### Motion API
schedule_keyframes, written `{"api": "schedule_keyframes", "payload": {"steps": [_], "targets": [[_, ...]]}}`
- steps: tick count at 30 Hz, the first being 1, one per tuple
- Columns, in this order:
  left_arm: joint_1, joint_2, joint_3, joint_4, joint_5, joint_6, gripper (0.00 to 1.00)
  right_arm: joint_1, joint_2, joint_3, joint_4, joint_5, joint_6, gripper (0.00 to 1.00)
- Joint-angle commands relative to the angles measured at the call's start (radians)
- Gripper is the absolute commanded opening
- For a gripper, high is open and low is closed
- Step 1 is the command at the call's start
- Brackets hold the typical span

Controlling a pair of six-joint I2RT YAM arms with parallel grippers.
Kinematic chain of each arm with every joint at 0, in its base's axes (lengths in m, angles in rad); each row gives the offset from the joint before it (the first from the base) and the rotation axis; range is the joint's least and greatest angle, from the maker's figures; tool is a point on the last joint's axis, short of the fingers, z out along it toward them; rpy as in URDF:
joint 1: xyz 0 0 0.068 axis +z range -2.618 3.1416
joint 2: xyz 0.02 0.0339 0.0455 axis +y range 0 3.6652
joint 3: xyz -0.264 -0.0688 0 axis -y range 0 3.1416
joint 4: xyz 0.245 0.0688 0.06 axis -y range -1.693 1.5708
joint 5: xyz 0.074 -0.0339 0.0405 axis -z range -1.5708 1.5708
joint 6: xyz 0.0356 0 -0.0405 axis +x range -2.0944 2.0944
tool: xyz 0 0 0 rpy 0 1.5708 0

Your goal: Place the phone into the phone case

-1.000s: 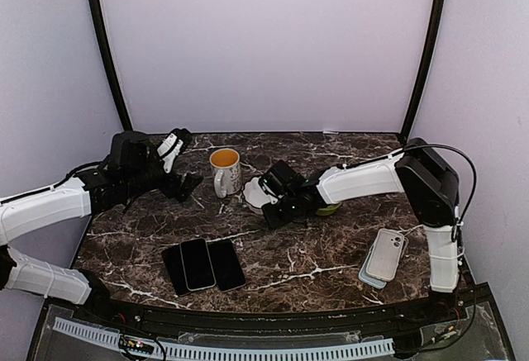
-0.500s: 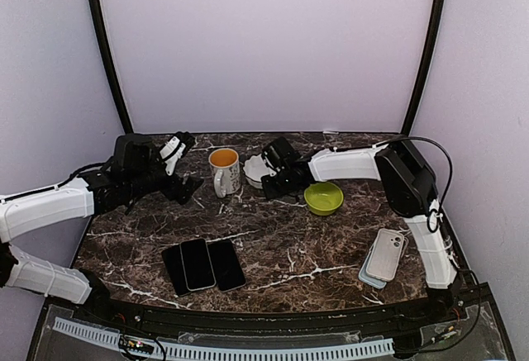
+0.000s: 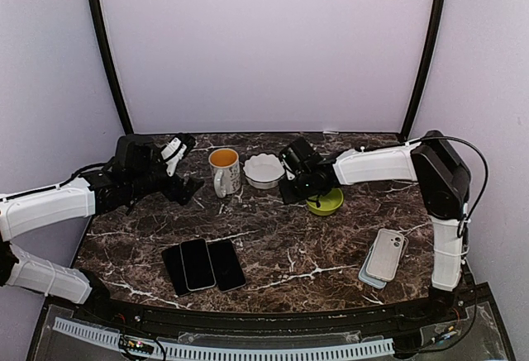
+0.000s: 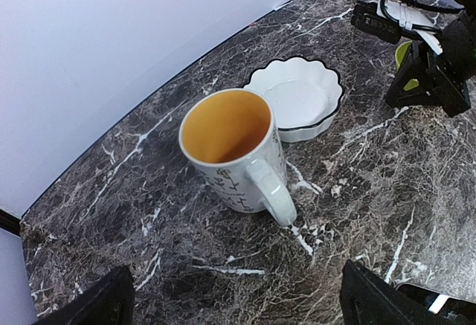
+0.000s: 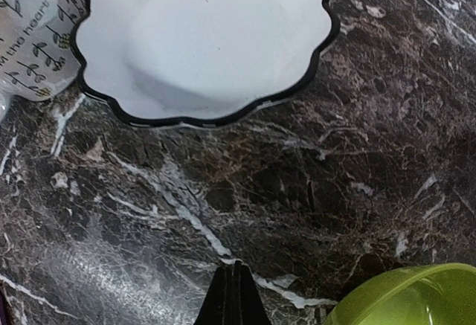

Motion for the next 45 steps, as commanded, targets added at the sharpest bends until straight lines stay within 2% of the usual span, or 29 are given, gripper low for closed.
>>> {"api": "schedule_keyframes", "payload": {"steps": [1,20,29,37,41,45], "targets": [[-0.003,-0.002,-0.009,0.017,0.004,0.007,0.99,0.011,-0.021,-0.050,0.010,0.023,0.030,0.00],[-0.003,0.001,-0.010,0.015,0.011,0.009,0.99,-0.032,-0.036,-0.137,-0.078,0.221,0.034,0.00],[-0.003,0.008,-0.012,0.015,0.014,0.009,0.99,-0.144,-0.110,-0.234,-0.018,0.231,0.033,0.00],[-0.003,0.018,-0.011,0.013,0.016,0.009,0.99,-0.300,-0.109,-0.256,0.045,0.199,0.007,0.00],[-0.003,0.021,-0.011,0.012,0.013,0.012,0.99,-0.340,-0.111,-0.251,0.024,0.198,-0.016,0.00],[-0.003,0.024,-0.010,0.012,0.015,0.011,0.99,-0.327,-0.146,-0.214,-0.065,0.204,-0.044,0.00]]}}
